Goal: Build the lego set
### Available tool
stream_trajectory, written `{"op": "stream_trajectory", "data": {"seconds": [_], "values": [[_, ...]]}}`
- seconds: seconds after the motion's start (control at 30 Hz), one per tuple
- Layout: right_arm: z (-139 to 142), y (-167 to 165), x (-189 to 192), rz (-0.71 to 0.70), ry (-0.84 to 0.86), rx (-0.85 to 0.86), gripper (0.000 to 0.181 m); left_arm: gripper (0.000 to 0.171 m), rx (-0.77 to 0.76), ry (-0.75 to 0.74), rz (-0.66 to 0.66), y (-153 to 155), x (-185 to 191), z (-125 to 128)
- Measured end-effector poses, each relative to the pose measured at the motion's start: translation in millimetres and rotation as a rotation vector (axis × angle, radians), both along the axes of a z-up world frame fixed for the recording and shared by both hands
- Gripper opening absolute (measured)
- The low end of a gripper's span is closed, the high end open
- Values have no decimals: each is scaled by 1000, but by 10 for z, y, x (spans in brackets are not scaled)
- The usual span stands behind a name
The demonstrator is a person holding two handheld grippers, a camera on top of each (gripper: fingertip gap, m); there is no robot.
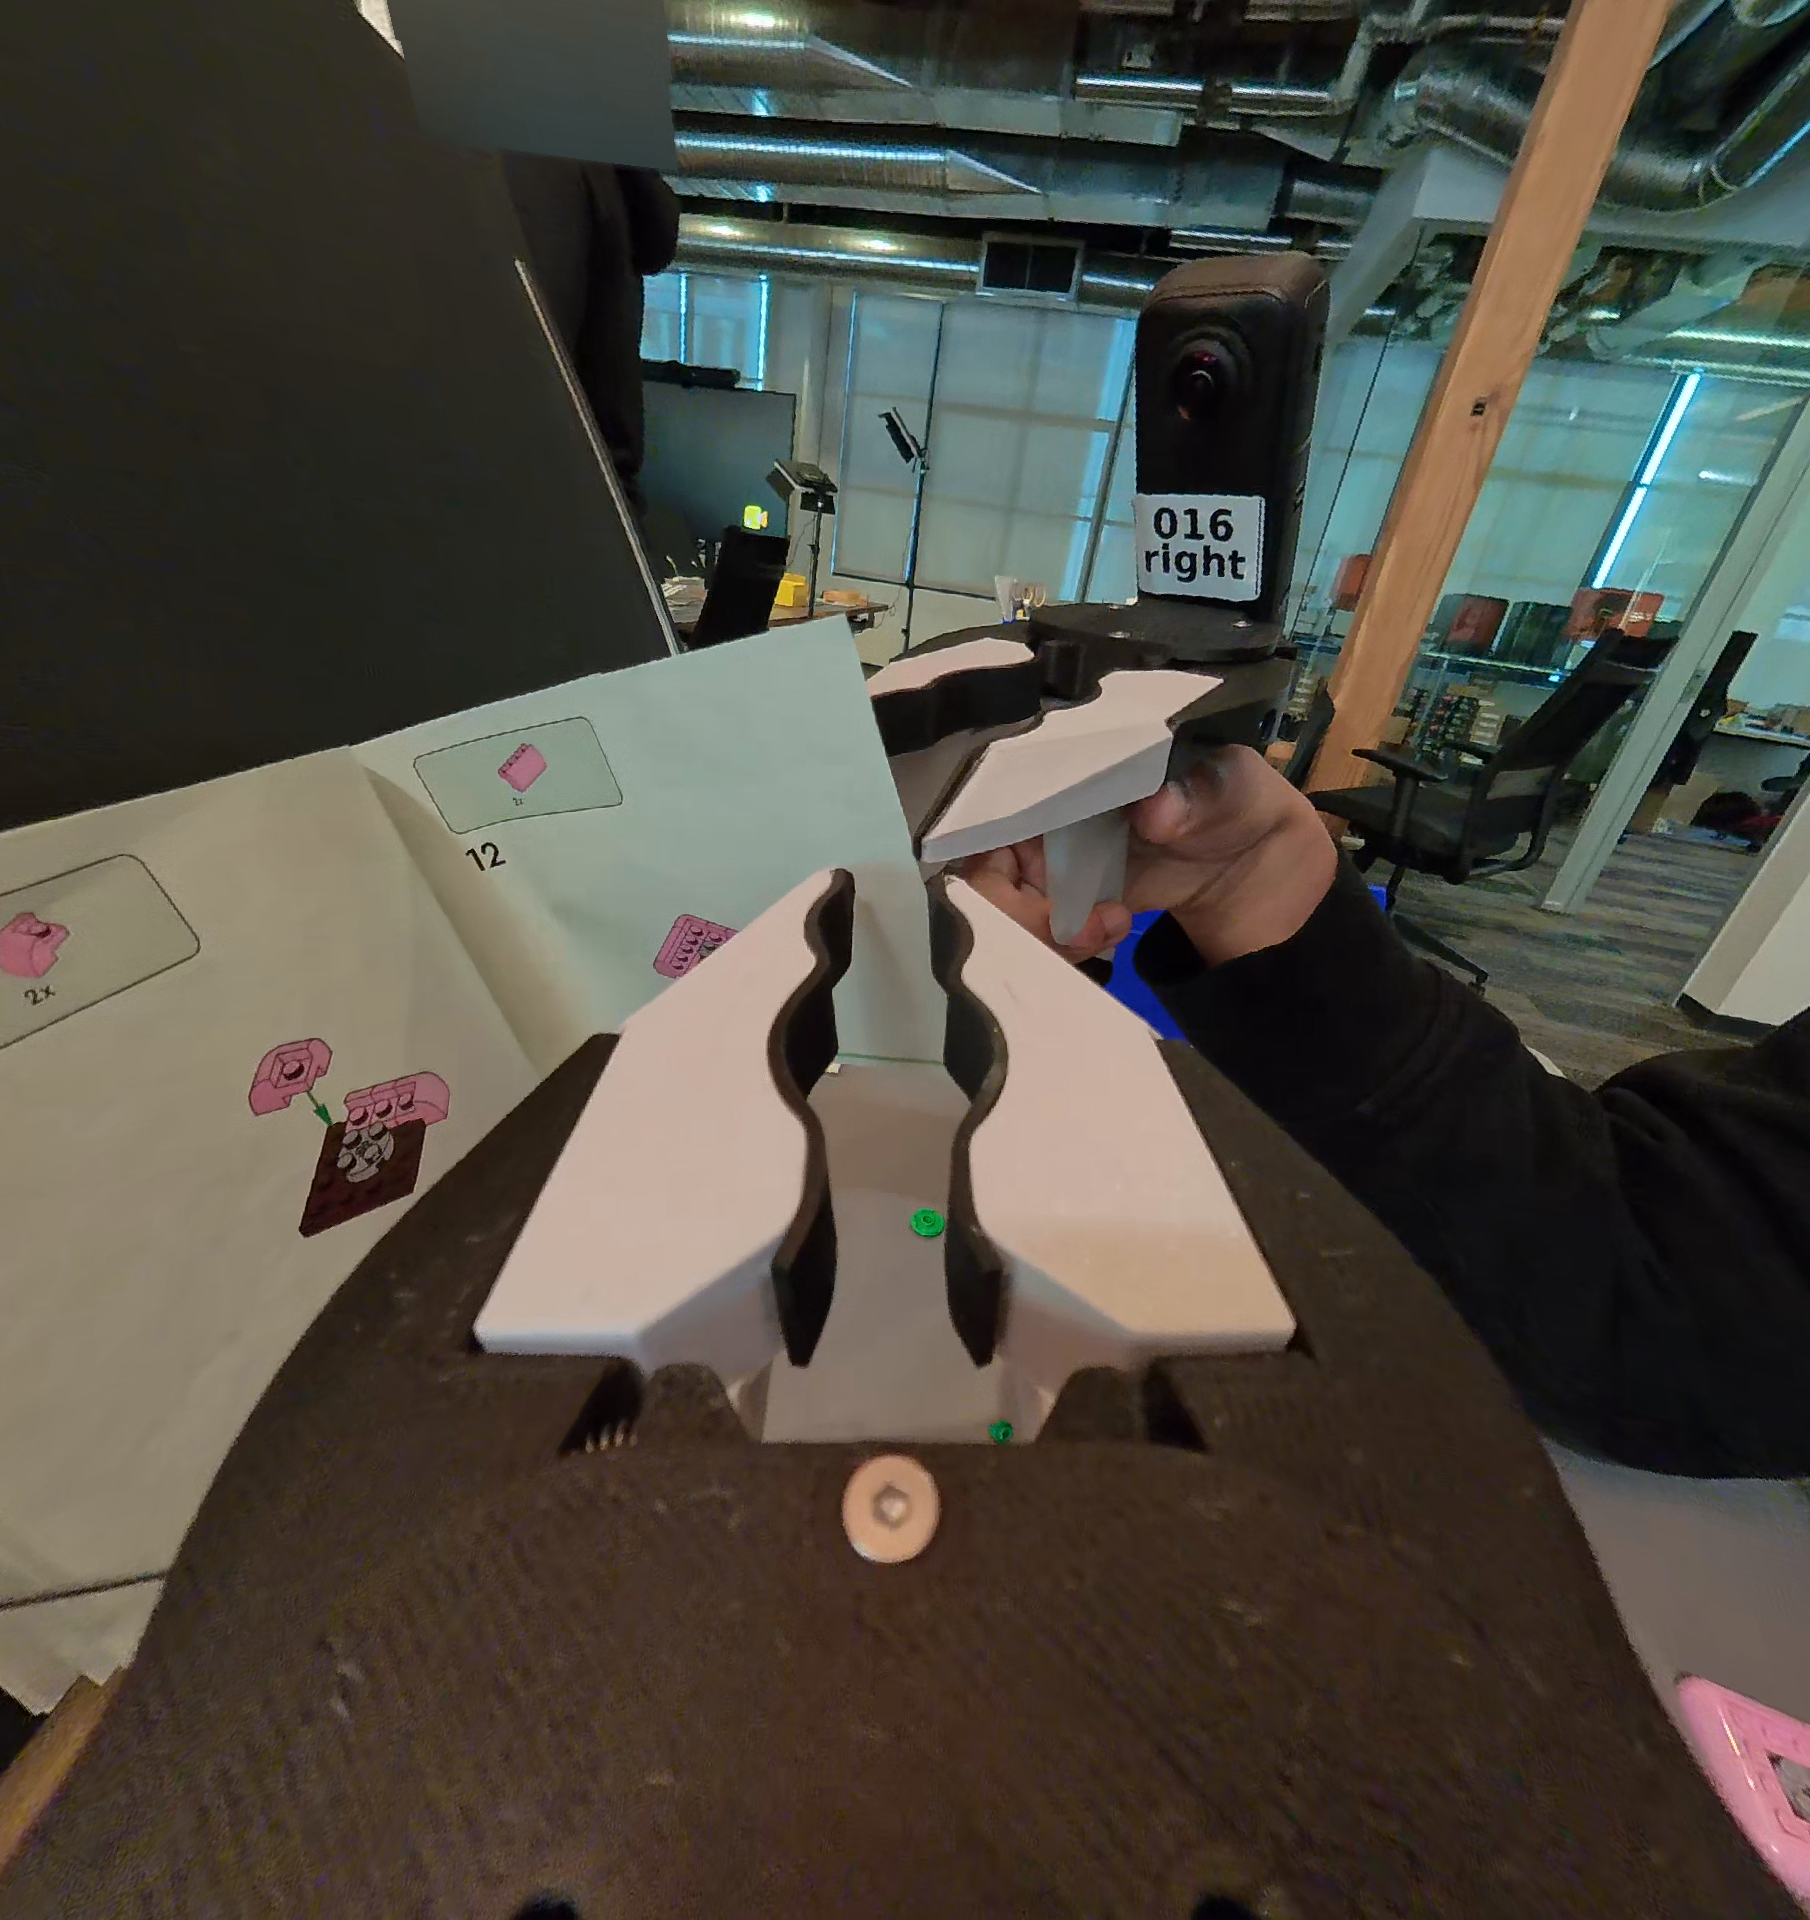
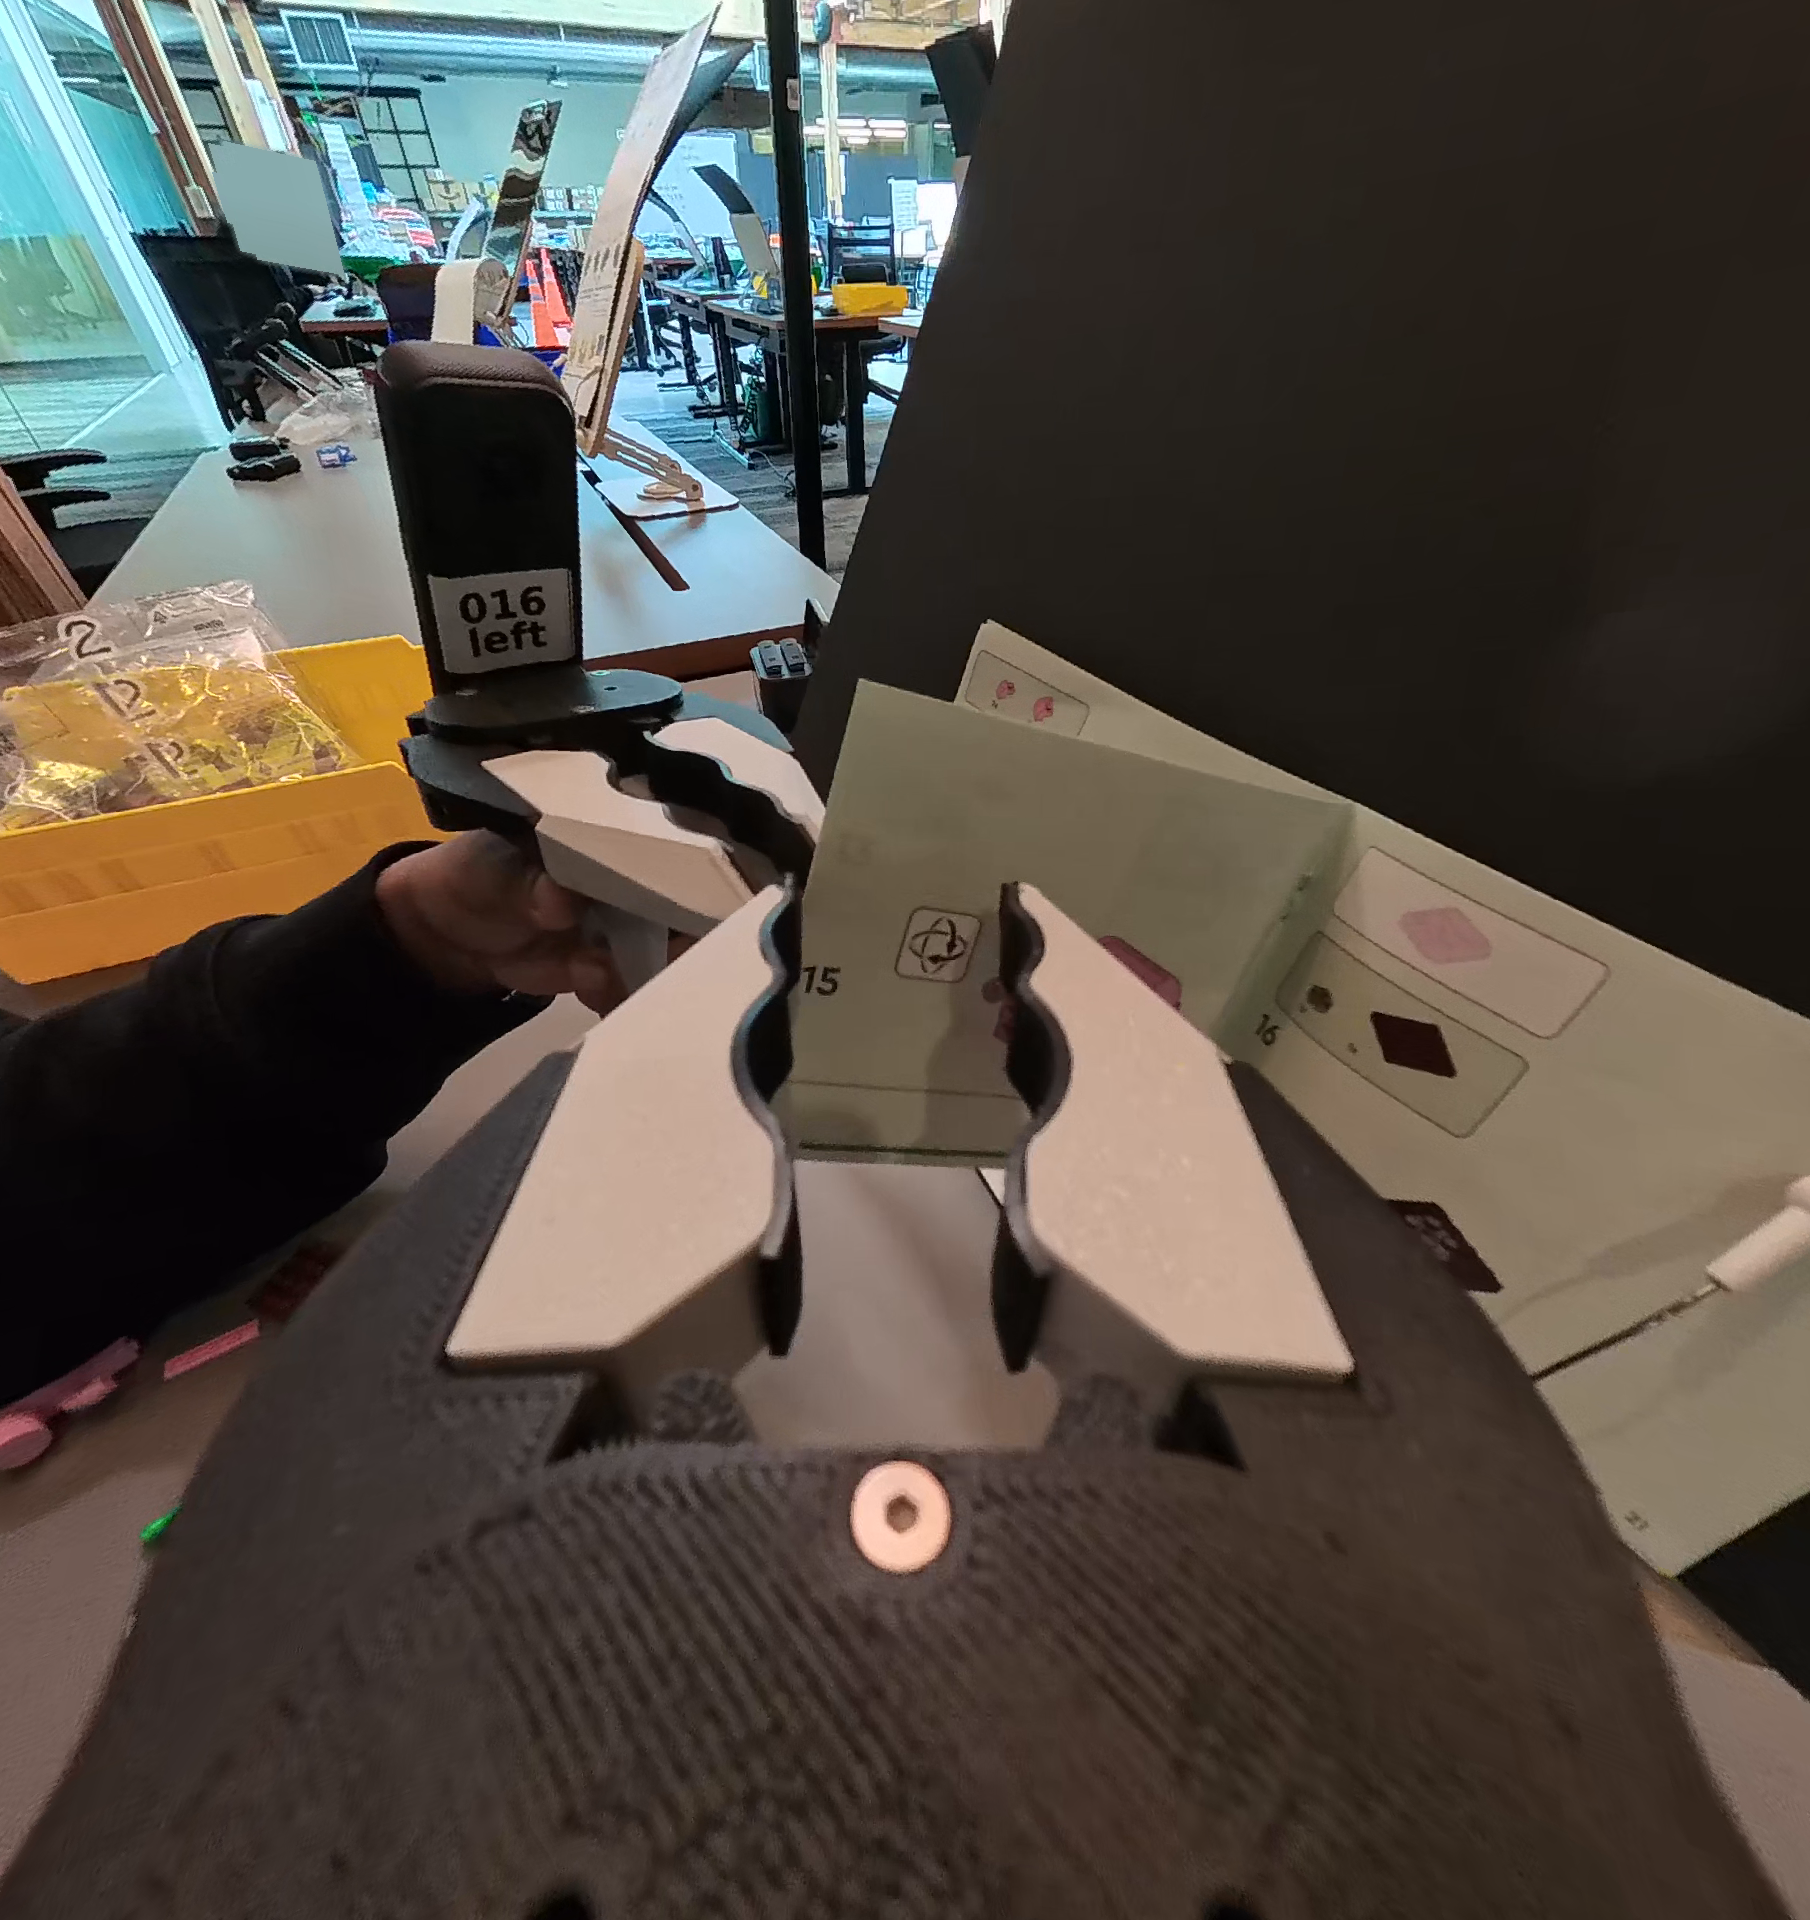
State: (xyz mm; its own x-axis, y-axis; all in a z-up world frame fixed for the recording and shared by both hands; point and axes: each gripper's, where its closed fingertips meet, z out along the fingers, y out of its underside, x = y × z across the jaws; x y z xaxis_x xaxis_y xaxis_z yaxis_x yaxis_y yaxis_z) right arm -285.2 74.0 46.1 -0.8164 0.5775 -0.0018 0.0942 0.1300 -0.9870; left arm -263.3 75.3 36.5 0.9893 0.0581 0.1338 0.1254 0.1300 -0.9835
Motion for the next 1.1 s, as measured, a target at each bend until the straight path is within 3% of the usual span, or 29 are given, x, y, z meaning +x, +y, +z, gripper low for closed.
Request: {"op": "stream_trajectory", "data": {"seconds": [0.37,0.63,1.1], "values": [[35,54,3,-14,9,-7,37,13,0,1,1,4,-1,0],[25,42,7,-11,12,2,36,34,0,1,10,54,-1,-24],[31,48,6,-16,19,10,36,34,33,-18,61,11,-102,12]]}}
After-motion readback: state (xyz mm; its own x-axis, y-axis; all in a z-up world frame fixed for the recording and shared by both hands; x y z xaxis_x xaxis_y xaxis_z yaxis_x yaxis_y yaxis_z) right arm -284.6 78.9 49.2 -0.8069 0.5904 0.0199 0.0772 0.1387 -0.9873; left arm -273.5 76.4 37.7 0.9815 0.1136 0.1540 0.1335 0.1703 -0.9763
